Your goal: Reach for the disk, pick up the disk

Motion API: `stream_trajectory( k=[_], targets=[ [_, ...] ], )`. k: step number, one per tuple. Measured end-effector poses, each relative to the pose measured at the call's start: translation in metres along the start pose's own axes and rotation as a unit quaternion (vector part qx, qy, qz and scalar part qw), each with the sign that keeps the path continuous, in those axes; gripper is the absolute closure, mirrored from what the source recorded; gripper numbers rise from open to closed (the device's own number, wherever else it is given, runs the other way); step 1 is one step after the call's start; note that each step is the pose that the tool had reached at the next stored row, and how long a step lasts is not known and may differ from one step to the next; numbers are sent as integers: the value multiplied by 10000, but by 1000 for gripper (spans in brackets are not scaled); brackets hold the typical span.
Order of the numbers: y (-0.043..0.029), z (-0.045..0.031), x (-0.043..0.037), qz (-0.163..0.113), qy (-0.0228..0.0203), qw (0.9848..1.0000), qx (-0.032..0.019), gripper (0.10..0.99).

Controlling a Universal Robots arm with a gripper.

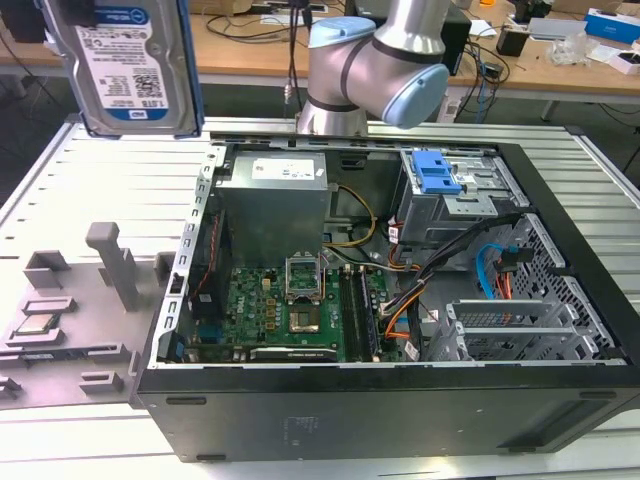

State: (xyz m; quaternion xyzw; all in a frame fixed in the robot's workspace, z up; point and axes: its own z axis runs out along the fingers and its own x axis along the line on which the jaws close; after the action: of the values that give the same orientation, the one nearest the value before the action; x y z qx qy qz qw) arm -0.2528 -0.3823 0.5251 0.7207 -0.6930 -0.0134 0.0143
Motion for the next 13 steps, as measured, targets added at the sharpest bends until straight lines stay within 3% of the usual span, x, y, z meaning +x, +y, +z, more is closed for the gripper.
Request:
stream_trajectory(
  k=[13],
  targets=[
    [-499,-19,16,-1,0,10000,-3,722]
  ],
)
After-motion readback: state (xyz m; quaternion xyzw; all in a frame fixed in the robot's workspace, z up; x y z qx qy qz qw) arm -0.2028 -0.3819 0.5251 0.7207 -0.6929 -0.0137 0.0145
